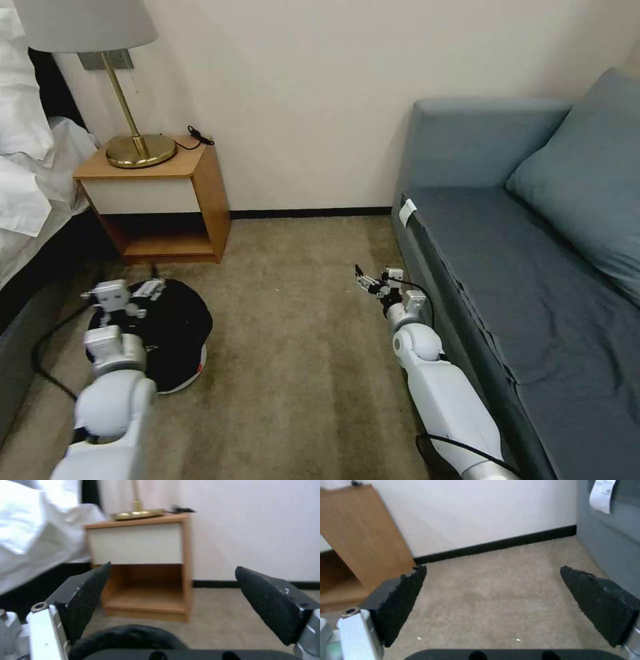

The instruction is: Pick up the trash bin, then pick up the garbage on the floor and place it into the trash bin.

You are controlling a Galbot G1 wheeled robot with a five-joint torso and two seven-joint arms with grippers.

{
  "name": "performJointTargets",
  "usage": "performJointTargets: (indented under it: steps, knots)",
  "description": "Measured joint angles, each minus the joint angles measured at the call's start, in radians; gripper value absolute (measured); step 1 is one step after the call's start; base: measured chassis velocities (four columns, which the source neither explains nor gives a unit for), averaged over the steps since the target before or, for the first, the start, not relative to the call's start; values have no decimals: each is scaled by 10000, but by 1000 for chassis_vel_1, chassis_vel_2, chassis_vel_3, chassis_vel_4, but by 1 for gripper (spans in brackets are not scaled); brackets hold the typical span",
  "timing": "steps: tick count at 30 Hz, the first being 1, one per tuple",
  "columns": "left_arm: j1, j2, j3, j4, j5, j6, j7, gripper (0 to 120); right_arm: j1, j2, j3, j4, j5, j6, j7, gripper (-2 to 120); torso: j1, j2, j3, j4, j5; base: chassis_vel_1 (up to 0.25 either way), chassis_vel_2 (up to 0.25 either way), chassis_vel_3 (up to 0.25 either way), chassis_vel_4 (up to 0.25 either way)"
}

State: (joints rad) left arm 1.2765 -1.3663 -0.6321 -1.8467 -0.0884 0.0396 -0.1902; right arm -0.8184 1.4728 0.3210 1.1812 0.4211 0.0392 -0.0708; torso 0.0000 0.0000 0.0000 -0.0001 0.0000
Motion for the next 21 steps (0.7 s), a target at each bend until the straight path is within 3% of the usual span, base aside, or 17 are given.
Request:
performJointTargets:
  steps: [2, 5, 21]
  knots:
    - [-116, -156, 473, 231, 213, -43, 15, 100, -34, 203, 56, 1, 126, 56, -44, 100, 0, 1, 0, 0, 0, 0, 0, 0, 0]
    - [-168, -228, 681, 366, 313, -46, 12, 100, -72, 282, 62, 0, 139, 83, -68, 100, 0, 0, 0, 1, 0, 0, 0, 0, 0]
    - [-179, -240, 676, 395, 291, -47, -34, 100, -86, 286, 68, -3, 125, 96, -88, 100, 0, 0, 0, 1, 0, 0, 0, 0, 0]
